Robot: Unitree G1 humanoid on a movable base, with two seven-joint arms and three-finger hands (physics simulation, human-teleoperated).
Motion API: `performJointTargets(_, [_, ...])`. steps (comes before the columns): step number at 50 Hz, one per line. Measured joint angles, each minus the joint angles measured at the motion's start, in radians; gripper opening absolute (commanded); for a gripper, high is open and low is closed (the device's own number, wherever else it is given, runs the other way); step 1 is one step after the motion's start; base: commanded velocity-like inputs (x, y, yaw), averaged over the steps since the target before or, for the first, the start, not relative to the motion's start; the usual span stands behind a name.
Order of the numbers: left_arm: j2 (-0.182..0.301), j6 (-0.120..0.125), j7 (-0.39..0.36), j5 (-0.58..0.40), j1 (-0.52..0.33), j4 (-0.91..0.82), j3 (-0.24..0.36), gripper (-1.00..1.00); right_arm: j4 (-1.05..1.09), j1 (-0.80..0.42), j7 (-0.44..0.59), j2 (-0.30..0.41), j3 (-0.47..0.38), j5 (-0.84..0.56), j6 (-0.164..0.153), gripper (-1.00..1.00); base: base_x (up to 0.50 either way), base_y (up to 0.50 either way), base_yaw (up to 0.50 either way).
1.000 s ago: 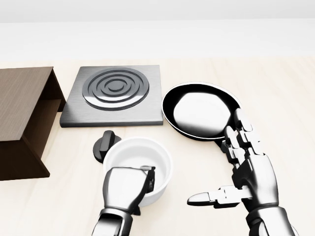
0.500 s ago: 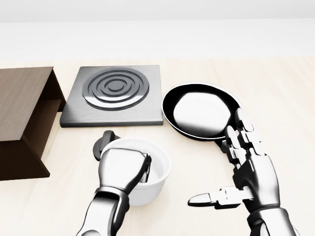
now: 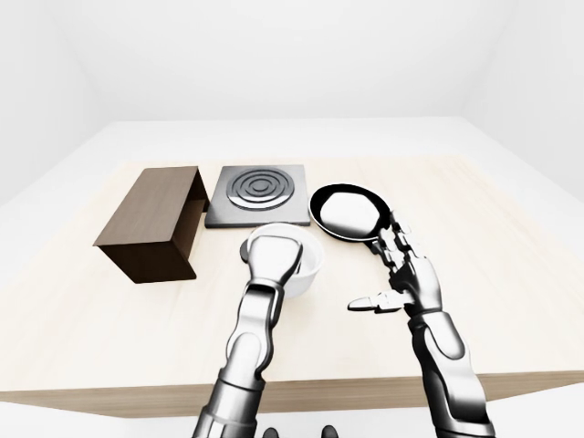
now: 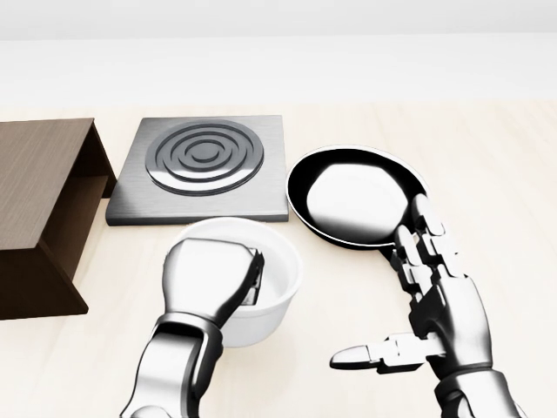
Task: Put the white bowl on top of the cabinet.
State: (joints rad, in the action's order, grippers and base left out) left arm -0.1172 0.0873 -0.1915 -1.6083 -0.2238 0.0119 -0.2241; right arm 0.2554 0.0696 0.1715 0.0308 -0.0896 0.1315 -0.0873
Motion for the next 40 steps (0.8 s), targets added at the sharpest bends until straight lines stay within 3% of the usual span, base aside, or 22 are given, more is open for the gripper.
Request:
performJointTargets(9, [0.001, 0.000, -0.063, -0.001, -0.020, -0.067, 0.016, -1.00, -0.009, -0.001, 0.002, -0.001, 0.006, -0.005, 0.000, 1.00, 0.00, 0.00, 0.00])
performJointTargets(23, [0.010, 0.000, -0.180, 0.008, -0.119, -0.159, 0.068, -1.00, -0.028, -0.004, 0.002, -0.003, 0.019, -0.016, 0.000, 1.00, 0.00, 0.00, 0.00])
performJointTargets(40, [0.066, 0.000, -0.345, -0.010, -0.315, -0.194, 0.154, -1.00, -0.045, -0.002, 0.001, -0.006, 0.034, -0.029, 0.000, 1.00, 0.00, 0.00, 0.00])
